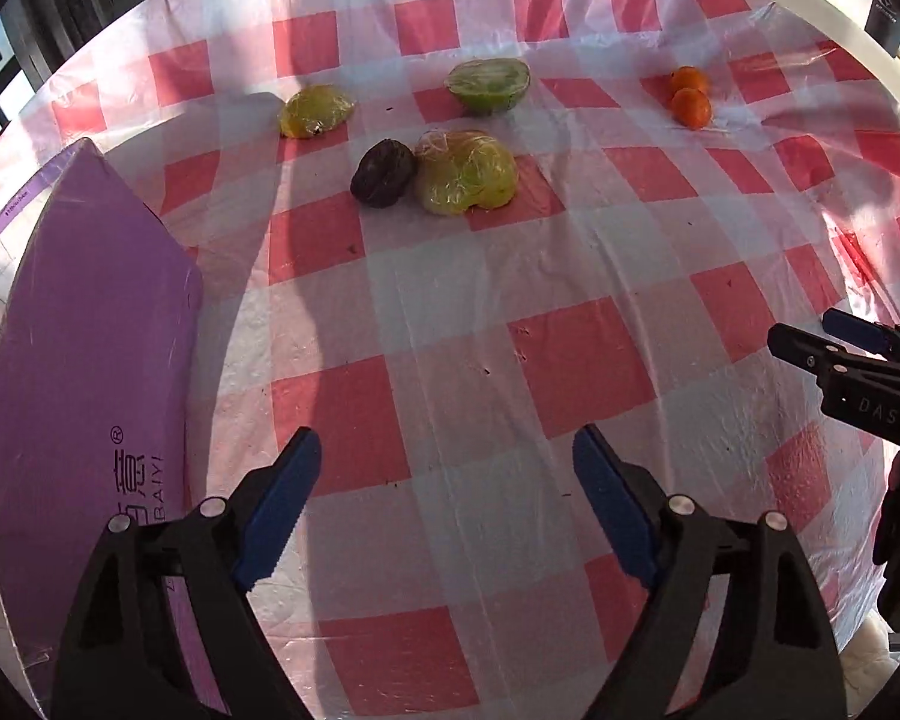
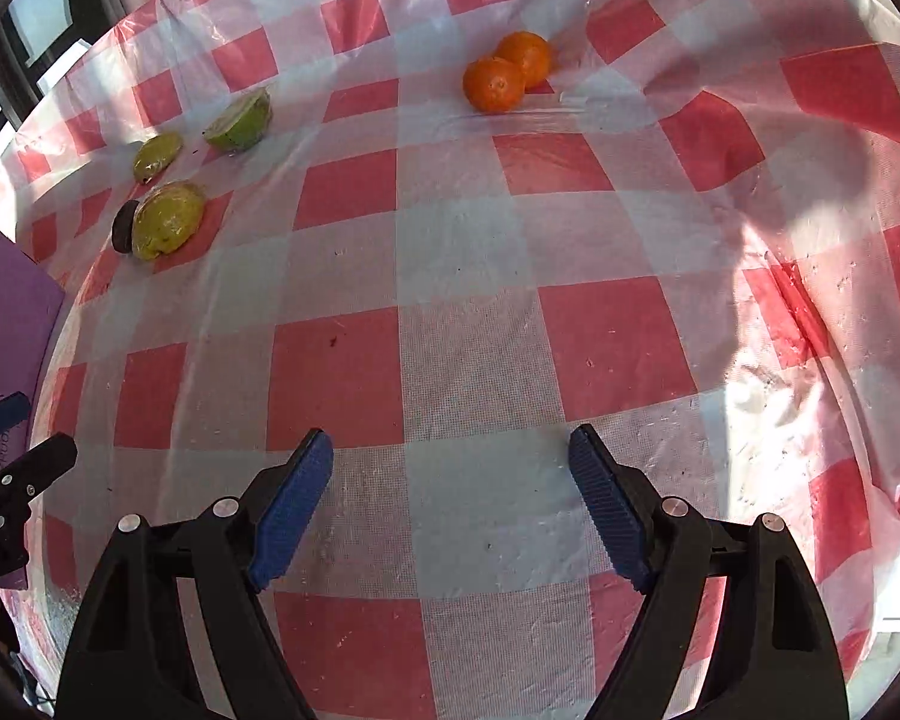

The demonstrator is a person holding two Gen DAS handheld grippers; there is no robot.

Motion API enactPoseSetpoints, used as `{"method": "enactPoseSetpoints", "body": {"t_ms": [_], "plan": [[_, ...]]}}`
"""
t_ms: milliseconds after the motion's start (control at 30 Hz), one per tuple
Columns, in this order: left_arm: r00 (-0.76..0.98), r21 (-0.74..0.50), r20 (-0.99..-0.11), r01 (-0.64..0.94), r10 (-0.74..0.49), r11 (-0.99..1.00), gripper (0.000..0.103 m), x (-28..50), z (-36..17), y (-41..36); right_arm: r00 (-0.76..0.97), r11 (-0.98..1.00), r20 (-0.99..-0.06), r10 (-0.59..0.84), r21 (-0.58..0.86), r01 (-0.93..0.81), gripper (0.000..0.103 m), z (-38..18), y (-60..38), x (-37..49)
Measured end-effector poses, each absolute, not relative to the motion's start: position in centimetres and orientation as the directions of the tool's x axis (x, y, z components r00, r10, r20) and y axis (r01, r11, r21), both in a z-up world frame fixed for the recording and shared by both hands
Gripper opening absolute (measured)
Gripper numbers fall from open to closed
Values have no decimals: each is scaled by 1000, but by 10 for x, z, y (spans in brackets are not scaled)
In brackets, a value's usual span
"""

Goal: Organize fruits
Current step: 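Grasp the wrapped pomelo with the right tool while the left tool grasps a tangerine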

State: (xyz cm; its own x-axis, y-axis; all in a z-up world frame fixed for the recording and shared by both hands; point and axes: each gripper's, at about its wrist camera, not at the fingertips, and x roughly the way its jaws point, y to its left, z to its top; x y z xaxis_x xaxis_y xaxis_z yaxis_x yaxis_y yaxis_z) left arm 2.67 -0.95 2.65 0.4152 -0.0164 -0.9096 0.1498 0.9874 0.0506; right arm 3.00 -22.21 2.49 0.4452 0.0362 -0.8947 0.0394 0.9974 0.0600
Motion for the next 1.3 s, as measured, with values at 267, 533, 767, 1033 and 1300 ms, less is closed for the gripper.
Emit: {"method": "enactPoseSetpoints", "body": {"t_ms": [267,533,767,1033,1300], "plan": [[400,23,-916,70,-7,997,86,60,5,-27,527,1000,-850,-2,-5,-3,81,19,-231,100],[465,11,-885,38,-8,999,84,120,6,-47,574,999,-819,-24,2,45,81,18,-248,171],[509,14,-860,9,7,1000,84,155,9,-44,600,997,-799,-36,8,72,69,18,-255,216],[544,5,-839,13,-3,1000,66,168,11,-39,628,992,-778,22,93,81,40,22,-271,218],[506,-3,-862,60,-33,998,63,138,14,-42,627,994,-779,21,82,68,38,24,-266,209]]}}
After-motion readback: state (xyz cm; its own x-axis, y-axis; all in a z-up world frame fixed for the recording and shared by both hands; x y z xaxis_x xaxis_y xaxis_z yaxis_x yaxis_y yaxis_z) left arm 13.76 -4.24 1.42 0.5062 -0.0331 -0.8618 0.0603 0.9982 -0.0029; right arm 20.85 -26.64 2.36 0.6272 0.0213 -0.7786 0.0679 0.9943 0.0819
